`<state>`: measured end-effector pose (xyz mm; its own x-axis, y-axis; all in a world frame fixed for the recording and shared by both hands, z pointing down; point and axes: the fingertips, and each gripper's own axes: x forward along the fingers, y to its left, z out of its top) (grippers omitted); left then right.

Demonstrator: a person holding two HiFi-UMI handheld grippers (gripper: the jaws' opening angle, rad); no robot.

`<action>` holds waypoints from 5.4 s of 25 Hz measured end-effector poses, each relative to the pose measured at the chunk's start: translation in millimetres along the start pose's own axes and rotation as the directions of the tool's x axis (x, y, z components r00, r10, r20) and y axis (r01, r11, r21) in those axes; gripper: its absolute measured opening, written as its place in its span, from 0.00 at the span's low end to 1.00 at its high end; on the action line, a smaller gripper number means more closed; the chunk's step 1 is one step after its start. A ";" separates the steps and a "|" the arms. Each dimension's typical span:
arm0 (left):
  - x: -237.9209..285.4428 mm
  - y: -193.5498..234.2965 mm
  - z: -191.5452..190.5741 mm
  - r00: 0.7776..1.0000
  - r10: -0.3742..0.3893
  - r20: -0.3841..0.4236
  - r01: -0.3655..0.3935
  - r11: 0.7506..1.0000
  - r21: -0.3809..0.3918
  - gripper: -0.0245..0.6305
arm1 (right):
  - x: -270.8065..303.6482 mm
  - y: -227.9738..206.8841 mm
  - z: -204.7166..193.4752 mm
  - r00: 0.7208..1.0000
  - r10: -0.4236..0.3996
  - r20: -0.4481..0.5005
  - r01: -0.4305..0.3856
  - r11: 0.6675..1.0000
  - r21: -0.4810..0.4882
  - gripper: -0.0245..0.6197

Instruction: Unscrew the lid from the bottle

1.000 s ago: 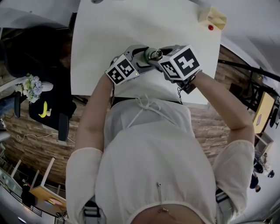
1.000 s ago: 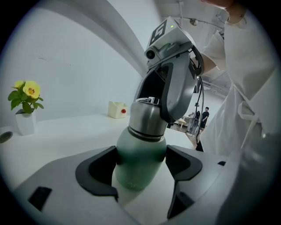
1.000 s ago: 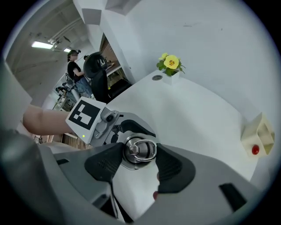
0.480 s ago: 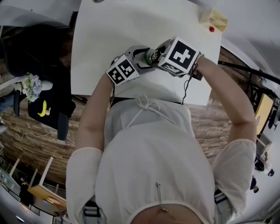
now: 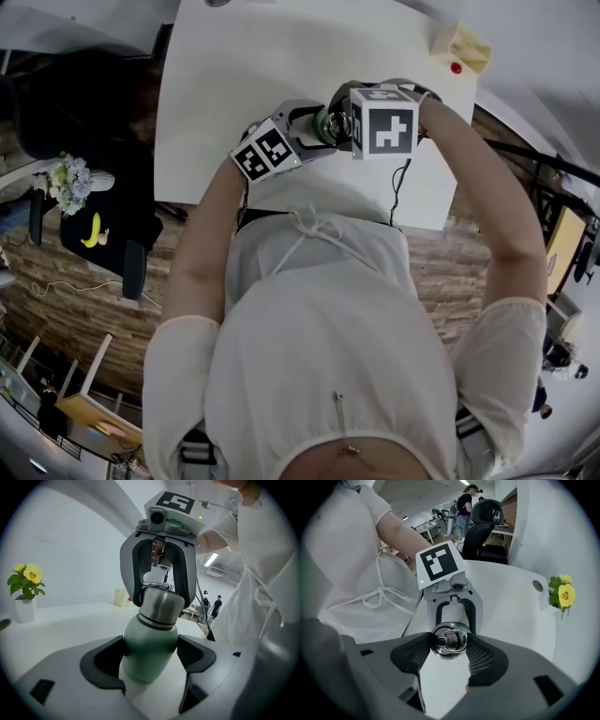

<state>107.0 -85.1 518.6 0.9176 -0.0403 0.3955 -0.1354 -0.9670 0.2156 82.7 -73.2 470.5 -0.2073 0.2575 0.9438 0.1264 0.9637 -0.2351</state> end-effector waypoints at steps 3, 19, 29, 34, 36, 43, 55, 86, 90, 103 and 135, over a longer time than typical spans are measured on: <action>-0.3 0.1 0.4 1.000 -0.002 0.001 0.002 1.000 -0.003 0.59 | -2.6 -5.8 0.2 0.995 -0.075 0.070 0.070 0.995 0.066 0.48; -0.6 -0.2 4.1 1.000 0.001 0.016 -0.001 1.000 0.004 0.59 | -11.5 -12.6 -9.1 0.902 -0.383 0.197 0.109 0.645 0.756 0.41; 0.7 -0.6 2.2 1.000 -0.005 0.024 0.005 1.000 -0.002 0.59 | -7.9 -8.4 -4.9 0.967 -0.213 0.142 0.113 0.851 0.512 0.41; 2.1 0.6 1.5 1.000 -0.003 0.028 0.004 1.000 -0.008 0.59 | -6.6 -3.2 -2.8 0.994 -0.078 0.074 0.059 0.971 0.232 0.41; 1.9 0.5 1.6 1.000 -0.002 0.030 0.002 1.000 -0.010 0.59 | -6.2 -1.4 -3.2 0.999 -0.044 0.023 0.042 0.994 0.098 0.41; 0.4 -0.1 0.3 1.000 0.001 0.030 -0.001 1.000 -0.013 0.59 | -2.4 0.3 -0.6 0.998 -0.029 -0.059 0.026 0.998 -0.050 0.42; 0.1 0.5 0.8 1.000 0.000 0.019 0.000 1.000 -0.005 0.59 | -12.1 -7.6 -5.7 0.873 -0.425 0.240 0.145 0.696 0.704 0.51; 1.6 0.2 0.1 1.000 0.003 0.014 -0.003 1.000 -0.015 0.59 | -4.4 -0.3 0.4 0.993 -0.116 0.019 0.116 0.993 0.008 0.41; 2.0 0.2 0.0 1.000 0.003 0.014 -0.003 1.000 -0.017 0.59 | -8.7 -5.8 2.0 0.978 -0.196 0.064 0.191 0.978 0.084 0.49; 1.6 -1.2 -0.3 1.000 -0.010 -0.001 0.010 1.000 -0.022 0.59 | -11.1 -12.7 -7.5 0.850 -0.510 0.132 0.171 0.504 0.846 0.55; 1.5 -0.3 -0.3 1.000 0.024 0.009 -0.024 1.000 -0.019 0.59 | -6.9 -0.7 -1.3 0.967 -0.247 0.060 0.222 0.936 0.274 0.44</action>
<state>108.3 -84.8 519.4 0.9174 -0.0658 0.3926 -0.1643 -0.9609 0.2228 85.3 -75.7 464.5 -0.2899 0.0153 0.9569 -0.1933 0.9783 -0.0742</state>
